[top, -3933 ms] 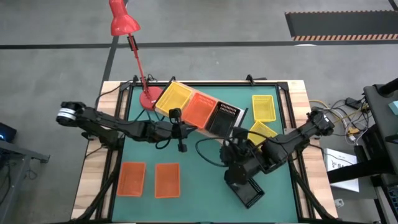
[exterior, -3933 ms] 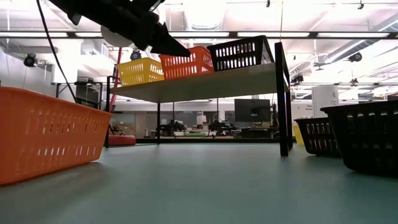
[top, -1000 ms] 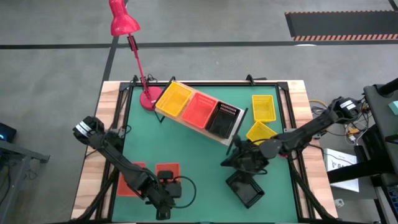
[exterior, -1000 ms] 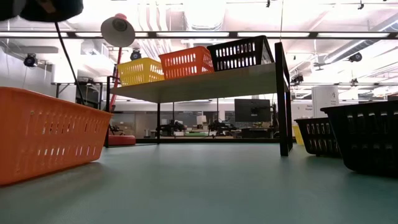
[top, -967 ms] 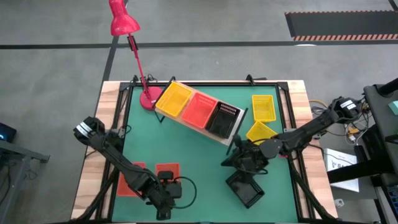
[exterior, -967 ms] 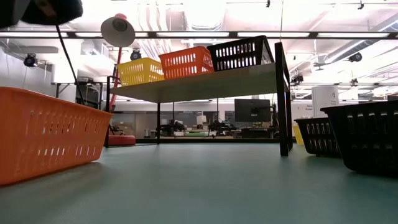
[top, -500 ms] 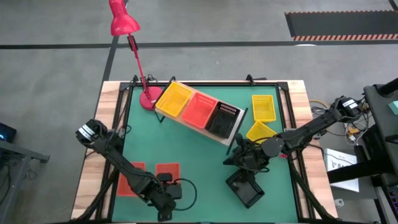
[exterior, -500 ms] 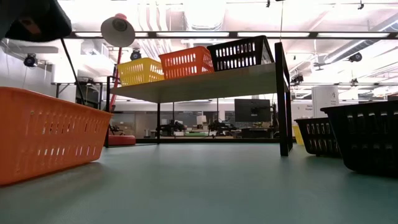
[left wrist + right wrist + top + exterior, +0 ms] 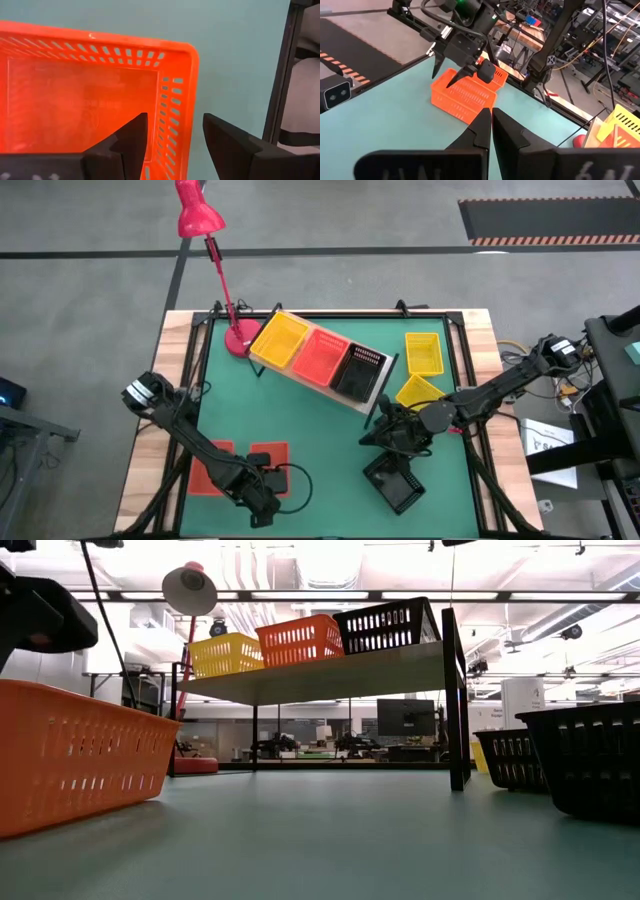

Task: Stack baskets on shelf by color
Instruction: Stack the right orange bin on top of the other orange bin on the shelf

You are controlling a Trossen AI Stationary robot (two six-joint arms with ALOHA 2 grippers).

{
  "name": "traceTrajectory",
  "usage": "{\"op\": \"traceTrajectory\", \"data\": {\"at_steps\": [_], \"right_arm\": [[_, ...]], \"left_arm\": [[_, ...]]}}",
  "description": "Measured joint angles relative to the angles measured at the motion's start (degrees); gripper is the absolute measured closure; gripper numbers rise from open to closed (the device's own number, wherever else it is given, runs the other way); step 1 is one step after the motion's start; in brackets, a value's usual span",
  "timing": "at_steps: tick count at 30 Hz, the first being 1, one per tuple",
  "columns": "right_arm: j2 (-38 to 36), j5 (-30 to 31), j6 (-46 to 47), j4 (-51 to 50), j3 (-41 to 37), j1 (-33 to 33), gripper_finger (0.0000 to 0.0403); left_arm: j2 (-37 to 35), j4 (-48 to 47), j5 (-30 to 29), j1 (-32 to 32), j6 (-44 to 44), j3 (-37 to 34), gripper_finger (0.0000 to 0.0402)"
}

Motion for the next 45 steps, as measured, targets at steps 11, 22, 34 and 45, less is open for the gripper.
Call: {"op": "traceTrajectory", "data": {"at_steps": [11,22,34,45], "right_arm": [[0.0,0.0,0.1,-0.3,0.0,0.0,0.0394],[0.0,0.0,0.6,-0.4,0.0,0.0,0.0394],[0.0,0.0,0.5,-0.9,0.0,0.0,0.0394],[0.0,0.1,0.5,-1.2,0.0,0.0,0.0394]], "left_arm": [[0.0,0.0,-0.2,0.0,-0.1,0.0,0.0318],[0.0,-1.3,0.2,0.0,-0.1,2.4,0.0396],[-0.1,-14.1,-2.0,0.0,5.1,17.4,0.0400],[-0.1,-17.2,-12.1,0.0,26.5,33.8,0.0401]]}}
